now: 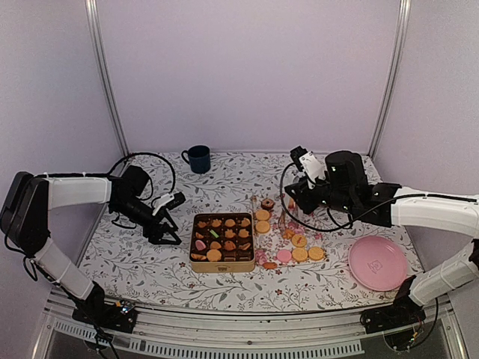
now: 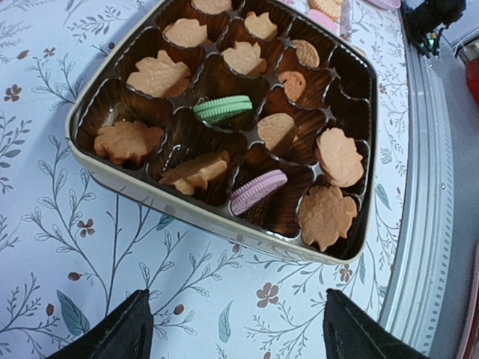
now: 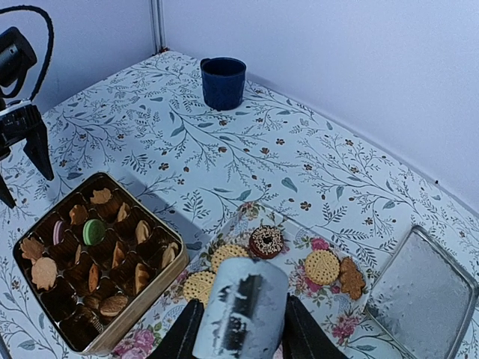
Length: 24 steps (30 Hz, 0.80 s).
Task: Pack the cookies
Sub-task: Pick up the fake cookies from the plate.
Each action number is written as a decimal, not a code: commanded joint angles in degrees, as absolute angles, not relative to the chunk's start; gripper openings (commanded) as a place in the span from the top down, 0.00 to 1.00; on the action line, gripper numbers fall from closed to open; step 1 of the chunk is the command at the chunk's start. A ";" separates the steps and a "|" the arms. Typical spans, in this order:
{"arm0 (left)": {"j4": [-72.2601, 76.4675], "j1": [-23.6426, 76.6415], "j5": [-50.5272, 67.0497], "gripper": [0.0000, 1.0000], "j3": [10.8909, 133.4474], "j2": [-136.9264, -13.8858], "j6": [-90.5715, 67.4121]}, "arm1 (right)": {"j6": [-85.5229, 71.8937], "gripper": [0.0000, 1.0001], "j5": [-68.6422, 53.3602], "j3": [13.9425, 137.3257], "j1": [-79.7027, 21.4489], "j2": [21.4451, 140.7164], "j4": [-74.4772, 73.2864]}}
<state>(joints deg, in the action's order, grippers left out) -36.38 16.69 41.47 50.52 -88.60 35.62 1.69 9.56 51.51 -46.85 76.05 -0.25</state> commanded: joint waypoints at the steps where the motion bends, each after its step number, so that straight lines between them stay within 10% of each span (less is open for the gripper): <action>1: -37.04 16.09 41.58 0.21 51.33 -87.18 36.52 | 2.43 0.65 10.84 50.89 -46.51 75.78 1.90; 13: -37.44 16.08 41.31 0.21 51.68 -86.90 36.56 | -2.15 0.68 4.05 48.25 -43.92 74.83 0.21; 24: -37.44 16.03 41.57 0.21 51.90 -87.37 36.47 | -0.63 0.91 2.39 54.40 -44.06 74.63 -4.68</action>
<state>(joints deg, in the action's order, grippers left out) -36.95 16.69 41.34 50.54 -88.36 35.64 -1.04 4.12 50.57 -44.16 75.81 -2.44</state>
